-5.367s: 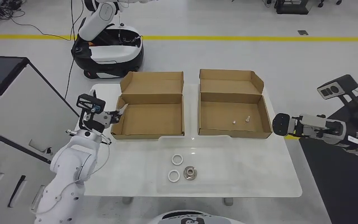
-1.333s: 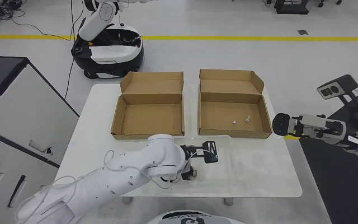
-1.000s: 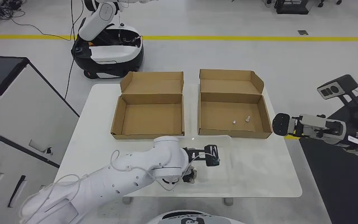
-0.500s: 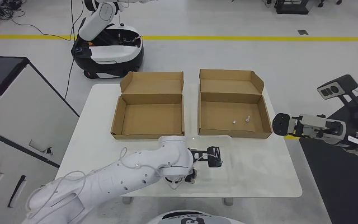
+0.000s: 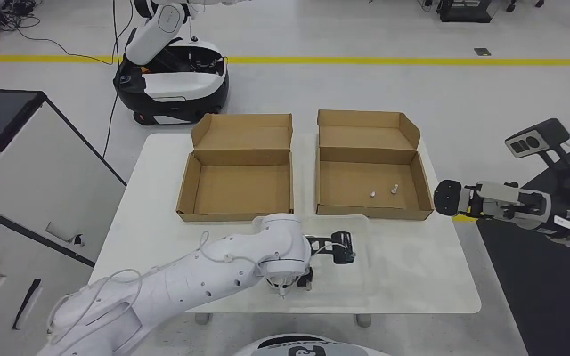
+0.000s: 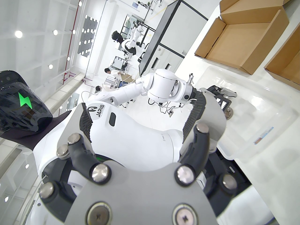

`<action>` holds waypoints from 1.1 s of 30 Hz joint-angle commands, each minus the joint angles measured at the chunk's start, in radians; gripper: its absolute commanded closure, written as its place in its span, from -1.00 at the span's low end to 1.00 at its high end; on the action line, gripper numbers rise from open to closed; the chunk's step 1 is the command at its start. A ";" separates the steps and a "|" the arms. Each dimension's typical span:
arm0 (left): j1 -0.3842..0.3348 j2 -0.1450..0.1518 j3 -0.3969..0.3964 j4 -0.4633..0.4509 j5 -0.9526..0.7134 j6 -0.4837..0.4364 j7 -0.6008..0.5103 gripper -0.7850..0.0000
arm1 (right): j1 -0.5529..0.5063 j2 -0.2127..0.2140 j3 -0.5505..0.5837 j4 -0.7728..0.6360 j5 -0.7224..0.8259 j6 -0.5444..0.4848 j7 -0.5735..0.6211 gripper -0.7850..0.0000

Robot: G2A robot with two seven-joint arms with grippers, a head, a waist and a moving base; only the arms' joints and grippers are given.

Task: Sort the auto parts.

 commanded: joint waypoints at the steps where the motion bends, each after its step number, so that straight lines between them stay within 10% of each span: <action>1: 0.000 0.000 0.000 0.000 0.000 -0.001 0.000 -1.00 | 0.000 0.000 0.000 0.000 0.000 0.000 0.000 -1.00; 27: -0.041 0.015 0.003 -0.004 -0.165 0.001 -0.054 -1.00 | 0.000 0.000 0.000 0.000 0.000 0.000 0.000 -1.00; 33: -0.077 0.005 0.038 0.021 -0.192 -0.010 -0.043 -0.58 | 0.000 0.000 0.000 0.000 0.000 0.000 0.000 -1.00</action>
